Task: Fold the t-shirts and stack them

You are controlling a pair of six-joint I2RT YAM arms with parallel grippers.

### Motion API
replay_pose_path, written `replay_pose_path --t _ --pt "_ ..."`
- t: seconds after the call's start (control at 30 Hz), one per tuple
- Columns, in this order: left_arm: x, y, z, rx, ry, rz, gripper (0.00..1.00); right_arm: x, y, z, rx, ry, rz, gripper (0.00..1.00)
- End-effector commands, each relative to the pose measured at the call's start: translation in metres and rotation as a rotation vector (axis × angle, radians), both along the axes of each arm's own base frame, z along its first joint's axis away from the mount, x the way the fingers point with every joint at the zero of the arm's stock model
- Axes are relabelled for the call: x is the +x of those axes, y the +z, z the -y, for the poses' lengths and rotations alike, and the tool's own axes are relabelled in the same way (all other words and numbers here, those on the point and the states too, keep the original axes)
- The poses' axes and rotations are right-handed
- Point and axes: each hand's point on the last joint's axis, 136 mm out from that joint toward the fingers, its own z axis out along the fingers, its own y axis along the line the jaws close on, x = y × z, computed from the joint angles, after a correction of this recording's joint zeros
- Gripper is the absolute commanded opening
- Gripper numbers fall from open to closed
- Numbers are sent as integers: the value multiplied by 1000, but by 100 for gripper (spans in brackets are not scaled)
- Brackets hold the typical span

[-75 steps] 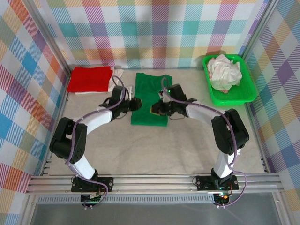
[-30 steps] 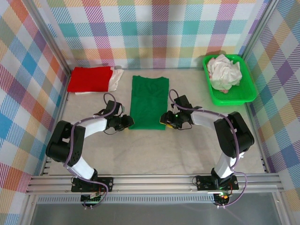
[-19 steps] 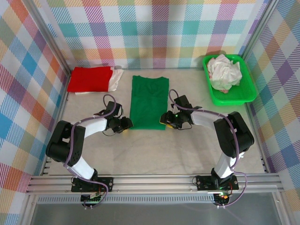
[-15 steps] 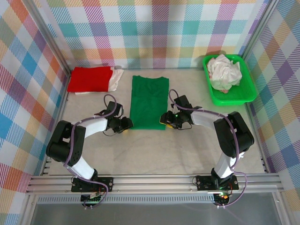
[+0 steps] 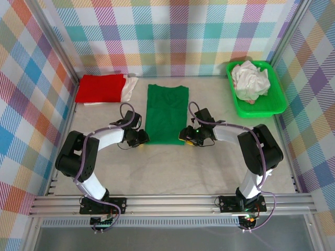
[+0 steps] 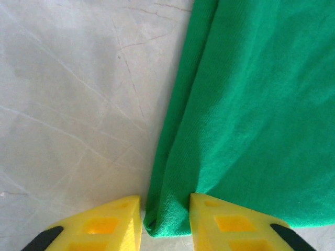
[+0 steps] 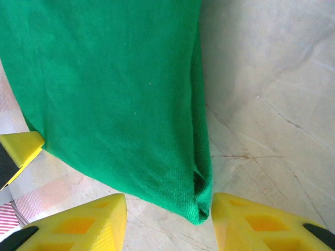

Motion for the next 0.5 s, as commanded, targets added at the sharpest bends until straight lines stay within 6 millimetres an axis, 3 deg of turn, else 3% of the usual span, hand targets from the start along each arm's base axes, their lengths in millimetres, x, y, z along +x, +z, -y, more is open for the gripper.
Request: replay_pose_path --t 0.0,0.23,0.47 --pt "12 6 43 -116 -88 61 24 -3 -5 -3 22 -2 -22 47" --pt "14 5 46 -125 -92 64 9 0 -15 -6 27 -9 -40 46" --pt "13 5 45 -124 -94 61 0 0 -26 -9 33 -11 -67 41"
